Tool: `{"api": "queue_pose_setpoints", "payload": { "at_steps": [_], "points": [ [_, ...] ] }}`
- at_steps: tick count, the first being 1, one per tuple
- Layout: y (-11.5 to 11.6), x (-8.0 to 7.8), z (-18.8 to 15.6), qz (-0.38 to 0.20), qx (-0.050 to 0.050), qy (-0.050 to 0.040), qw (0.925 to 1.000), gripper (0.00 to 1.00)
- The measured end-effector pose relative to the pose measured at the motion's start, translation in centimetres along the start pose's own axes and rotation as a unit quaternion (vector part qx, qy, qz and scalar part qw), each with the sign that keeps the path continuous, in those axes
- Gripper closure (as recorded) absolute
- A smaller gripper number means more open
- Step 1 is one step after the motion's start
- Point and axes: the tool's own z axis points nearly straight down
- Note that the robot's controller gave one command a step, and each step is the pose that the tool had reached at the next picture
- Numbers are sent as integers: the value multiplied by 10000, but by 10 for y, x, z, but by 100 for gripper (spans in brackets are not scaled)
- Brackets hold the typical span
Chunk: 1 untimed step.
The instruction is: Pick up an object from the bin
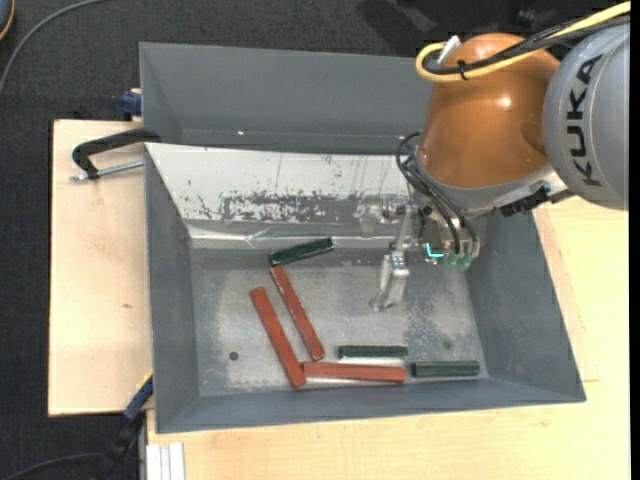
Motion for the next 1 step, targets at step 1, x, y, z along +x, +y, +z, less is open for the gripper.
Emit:
{"api": "queue_pose_setpoints", "payload": {
  "at_steps": [1],
  "points": [
    [25,18,159,-957,2,5,9954,0]
  ]
}}
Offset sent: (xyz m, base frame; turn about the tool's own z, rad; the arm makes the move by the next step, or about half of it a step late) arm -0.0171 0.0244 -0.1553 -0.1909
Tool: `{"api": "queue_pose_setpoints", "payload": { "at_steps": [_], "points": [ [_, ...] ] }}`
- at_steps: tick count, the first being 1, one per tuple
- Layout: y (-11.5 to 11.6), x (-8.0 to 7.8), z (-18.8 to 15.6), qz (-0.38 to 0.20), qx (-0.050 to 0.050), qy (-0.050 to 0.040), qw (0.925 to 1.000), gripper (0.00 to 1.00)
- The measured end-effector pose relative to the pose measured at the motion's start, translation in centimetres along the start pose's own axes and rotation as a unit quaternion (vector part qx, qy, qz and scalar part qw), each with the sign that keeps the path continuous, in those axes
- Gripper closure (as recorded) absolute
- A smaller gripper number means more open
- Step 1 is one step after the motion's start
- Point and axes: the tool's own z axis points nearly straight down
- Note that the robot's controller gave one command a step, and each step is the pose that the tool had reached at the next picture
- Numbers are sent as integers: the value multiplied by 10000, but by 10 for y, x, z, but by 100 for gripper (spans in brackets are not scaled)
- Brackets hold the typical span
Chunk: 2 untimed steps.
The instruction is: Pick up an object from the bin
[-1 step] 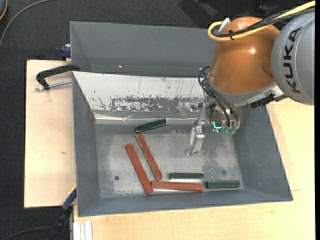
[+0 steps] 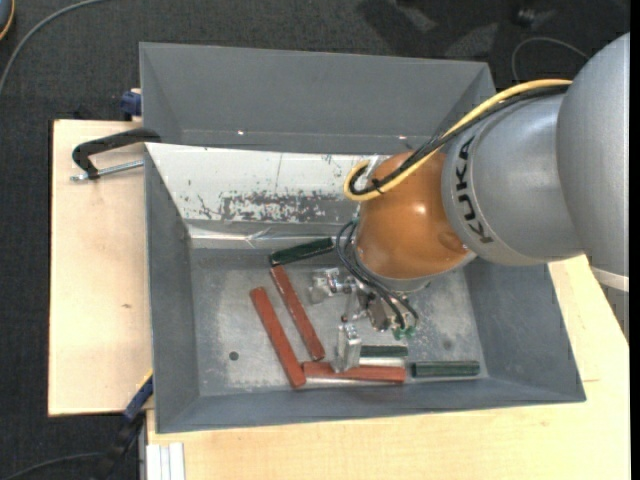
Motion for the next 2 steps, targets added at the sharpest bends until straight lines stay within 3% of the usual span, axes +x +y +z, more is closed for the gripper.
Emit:
{"api": "queue_pose_setpoints", "payload": {
  "at_steps": [1,2],
  "points": [
    [-104,19,13,-194,20,-28,9998,0],
    [-121,39,12,249,1,-55,9997,0]
  ]
}}
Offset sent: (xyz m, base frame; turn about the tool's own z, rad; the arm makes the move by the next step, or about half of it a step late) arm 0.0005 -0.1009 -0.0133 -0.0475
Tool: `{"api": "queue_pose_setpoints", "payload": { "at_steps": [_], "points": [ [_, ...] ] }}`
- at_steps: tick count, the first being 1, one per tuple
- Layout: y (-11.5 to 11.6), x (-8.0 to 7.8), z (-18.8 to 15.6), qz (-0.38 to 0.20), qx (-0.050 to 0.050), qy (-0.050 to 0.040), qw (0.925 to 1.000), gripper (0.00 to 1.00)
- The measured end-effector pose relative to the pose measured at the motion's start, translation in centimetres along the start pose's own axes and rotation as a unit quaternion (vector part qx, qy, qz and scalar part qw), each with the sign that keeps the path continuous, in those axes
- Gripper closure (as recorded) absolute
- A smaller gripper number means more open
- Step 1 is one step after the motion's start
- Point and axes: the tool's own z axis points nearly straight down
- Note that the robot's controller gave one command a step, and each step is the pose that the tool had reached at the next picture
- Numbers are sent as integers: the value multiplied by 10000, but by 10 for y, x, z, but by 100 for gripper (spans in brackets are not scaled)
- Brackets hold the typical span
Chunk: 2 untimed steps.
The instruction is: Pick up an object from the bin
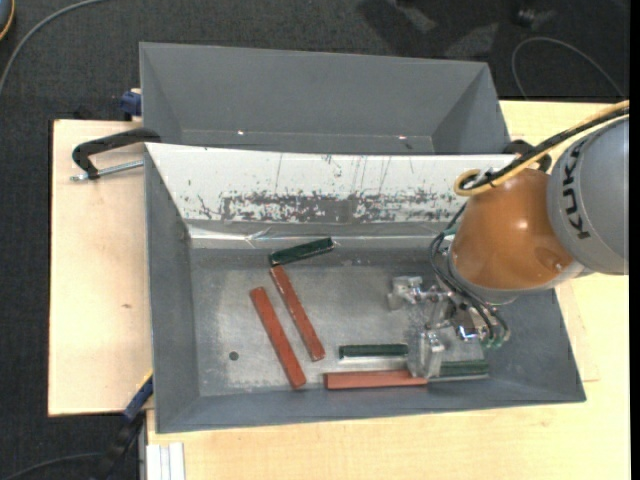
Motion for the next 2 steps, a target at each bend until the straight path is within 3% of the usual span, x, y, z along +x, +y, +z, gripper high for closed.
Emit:
{"api": "queue_pose_setpoints", "payload": {
  "at_steps": [1,2],
  "points": [
    [-19,1,0,-1594,10,-21,9872,0],
    [70,-10,0,-2258,-5,-20,9742,0]
  ]
}}
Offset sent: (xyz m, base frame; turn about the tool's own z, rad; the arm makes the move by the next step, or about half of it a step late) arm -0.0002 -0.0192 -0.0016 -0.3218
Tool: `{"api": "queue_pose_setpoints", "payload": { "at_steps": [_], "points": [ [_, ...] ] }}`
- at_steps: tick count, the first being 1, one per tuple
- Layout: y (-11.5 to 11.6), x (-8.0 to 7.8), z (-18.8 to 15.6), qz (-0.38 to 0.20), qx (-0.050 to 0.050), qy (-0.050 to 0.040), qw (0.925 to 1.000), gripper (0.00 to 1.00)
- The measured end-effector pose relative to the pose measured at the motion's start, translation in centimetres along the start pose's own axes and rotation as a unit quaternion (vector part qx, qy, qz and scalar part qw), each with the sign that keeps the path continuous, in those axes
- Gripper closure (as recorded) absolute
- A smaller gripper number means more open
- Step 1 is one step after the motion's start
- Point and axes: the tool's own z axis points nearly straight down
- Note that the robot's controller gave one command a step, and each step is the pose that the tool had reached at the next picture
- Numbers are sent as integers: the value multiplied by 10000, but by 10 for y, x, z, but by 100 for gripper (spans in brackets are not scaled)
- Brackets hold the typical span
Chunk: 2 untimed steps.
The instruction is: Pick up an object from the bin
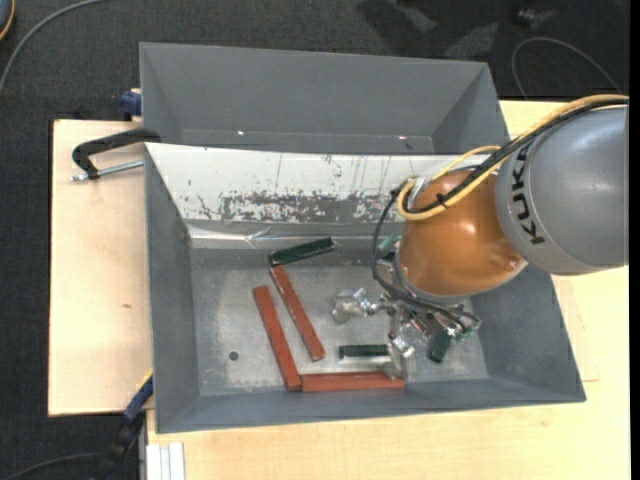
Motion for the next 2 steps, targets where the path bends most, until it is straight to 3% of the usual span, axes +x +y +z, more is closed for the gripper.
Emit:
{"api": "queue_pose_setpoints", "payload": {
  "at_steps": [1,2],
  "points": [
    [-2,4,1,43,-5,28,10000,100],
    [-33,11,-157,83,41,-27,10000,100]
  ]
}}
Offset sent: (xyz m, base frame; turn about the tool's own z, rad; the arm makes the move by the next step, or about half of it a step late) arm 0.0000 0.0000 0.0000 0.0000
